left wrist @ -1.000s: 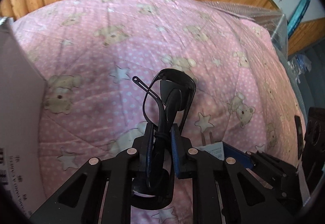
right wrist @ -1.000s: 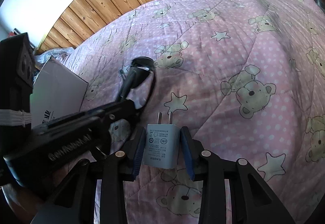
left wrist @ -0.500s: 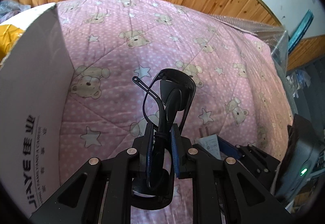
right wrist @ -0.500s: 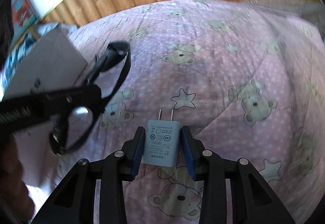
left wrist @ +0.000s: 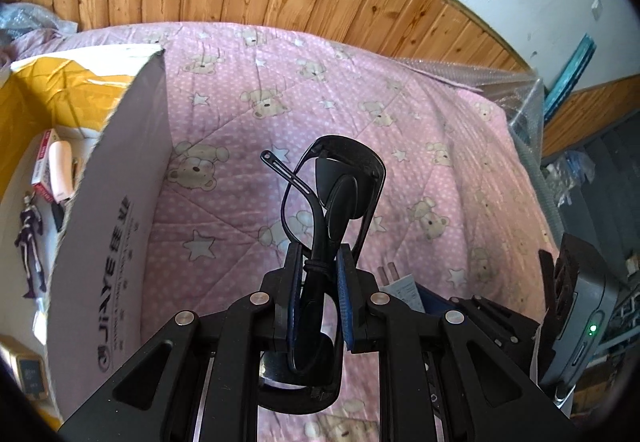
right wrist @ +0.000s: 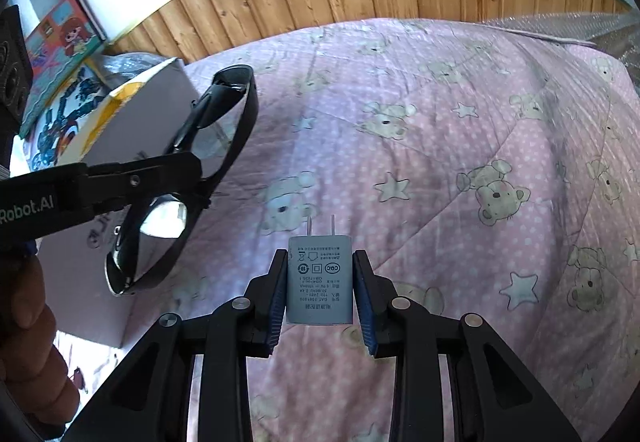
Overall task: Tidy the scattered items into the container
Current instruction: 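Lift the glasses and charger and carry both over the white box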
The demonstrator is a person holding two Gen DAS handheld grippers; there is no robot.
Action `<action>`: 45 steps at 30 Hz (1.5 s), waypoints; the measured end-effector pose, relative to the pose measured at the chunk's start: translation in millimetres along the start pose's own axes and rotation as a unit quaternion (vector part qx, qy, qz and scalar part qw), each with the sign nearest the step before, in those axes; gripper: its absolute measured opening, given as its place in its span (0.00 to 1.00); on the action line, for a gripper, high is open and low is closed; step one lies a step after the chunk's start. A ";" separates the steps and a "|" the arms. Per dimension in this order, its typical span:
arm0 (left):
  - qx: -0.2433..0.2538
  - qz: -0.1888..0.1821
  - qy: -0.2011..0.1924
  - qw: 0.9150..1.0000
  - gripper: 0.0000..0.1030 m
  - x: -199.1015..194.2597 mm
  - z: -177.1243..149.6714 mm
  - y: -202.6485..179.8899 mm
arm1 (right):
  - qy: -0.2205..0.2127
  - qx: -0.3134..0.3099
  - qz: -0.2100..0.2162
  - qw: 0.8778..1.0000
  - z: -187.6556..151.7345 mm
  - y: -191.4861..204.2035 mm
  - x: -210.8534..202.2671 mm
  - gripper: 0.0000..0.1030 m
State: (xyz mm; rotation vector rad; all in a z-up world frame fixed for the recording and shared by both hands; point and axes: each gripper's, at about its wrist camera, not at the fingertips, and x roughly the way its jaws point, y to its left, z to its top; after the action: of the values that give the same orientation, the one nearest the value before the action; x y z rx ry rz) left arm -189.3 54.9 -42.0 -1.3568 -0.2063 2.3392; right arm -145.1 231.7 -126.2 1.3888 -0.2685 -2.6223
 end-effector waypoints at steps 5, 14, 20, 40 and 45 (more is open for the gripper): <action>-0.002 -0.002 -0.011 1.000 0.16 -18.3 -9.7 1.4 | -0.003 -0.008 0.008 1.000 -7.1 13.4 -12.6 0.32; 0.001 -0.006 -0.027 1.000 0.16 -45.5 -27.4 -2.4 | -0.013 -0.023 0.023 0.999 -17.3 32.1 -34.6 0.32; 0.004 -0.014 -0.038 0.999 0.16 -63.2 -34.1 -7.6 | -0.023 -0.033 0.033 0.999 -20.2 42.1 -49.2 0.32; -0.019 -0.022 -0.088 0.996 0.16 -124.6 -39.7 11.3 | -0.064 -0.097 0.067 0.991 -12.8 86.0 -89.3 0.32; -0.033 -0.023 -0.102 0.994 0.16 -138.5 -39.3 24.1 | -0.070 -0.112 0.073 0.988 -6.3 97.1 -95.7 0.32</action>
State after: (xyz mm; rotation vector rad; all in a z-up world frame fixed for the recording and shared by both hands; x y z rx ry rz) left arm -102.8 -29.8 39.6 -1.1282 -0.3741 2.4492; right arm -81.0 158.4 -30.5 1.0731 -0.0839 -2.5404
